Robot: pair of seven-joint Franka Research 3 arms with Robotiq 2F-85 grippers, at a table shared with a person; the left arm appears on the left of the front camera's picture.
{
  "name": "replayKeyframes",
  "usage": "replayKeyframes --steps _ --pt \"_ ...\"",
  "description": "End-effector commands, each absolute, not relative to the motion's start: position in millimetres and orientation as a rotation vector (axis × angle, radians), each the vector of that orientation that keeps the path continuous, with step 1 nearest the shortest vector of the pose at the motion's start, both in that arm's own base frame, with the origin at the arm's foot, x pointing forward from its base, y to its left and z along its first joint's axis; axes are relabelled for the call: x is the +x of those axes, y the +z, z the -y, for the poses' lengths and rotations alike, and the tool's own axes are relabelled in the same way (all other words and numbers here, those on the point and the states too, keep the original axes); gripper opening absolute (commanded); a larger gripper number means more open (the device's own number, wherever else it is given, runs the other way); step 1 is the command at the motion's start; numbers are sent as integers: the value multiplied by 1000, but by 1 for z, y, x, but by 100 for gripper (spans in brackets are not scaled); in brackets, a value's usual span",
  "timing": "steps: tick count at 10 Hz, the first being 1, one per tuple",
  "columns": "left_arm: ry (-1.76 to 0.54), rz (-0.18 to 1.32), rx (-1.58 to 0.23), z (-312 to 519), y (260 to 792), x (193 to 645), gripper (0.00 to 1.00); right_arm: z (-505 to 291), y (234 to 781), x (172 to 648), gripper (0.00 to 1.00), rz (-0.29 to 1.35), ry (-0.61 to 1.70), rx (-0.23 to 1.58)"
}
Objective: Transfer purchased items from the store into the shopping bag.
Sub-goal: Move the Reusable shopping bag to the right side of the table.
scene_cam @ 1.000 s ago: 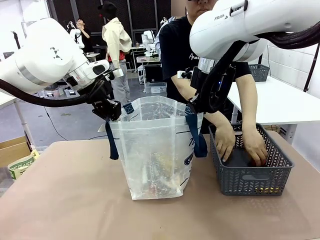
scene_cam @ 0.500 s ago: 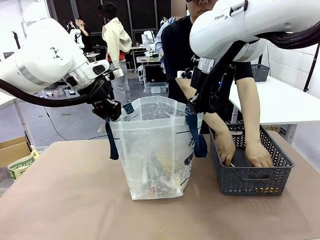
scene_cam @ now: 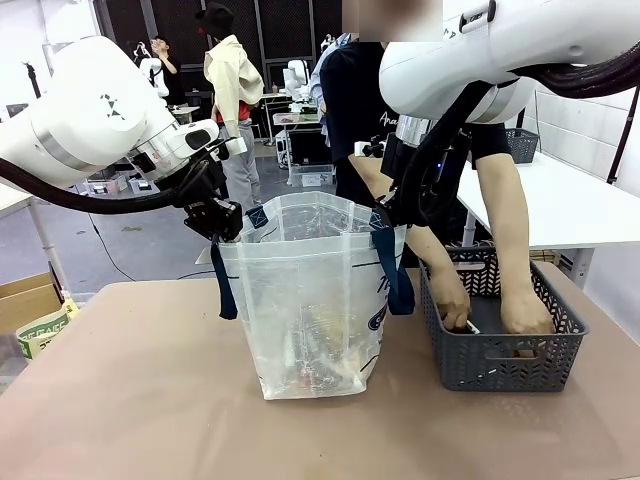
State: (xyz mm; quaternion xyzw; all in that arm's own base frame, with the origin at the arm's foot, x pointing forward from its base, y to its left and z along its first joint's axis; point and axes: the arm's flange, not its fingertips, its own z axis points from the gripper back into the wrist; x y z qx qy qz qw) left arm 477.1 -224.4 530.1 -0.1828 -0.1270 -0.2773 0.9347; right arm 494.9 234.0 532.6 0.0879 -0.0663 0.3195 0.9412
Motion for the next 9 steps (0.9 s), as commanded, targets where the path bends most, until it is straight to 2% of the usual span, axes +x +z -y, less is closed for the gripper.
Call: replayKeyframes --steps 1,9 --pt "-564 266 -368 224 532 477 0 -233 532 495 0 134 650 179" --pt "-564 266 -368 224 532 477 0 -233 532 495 0 134 650 179"
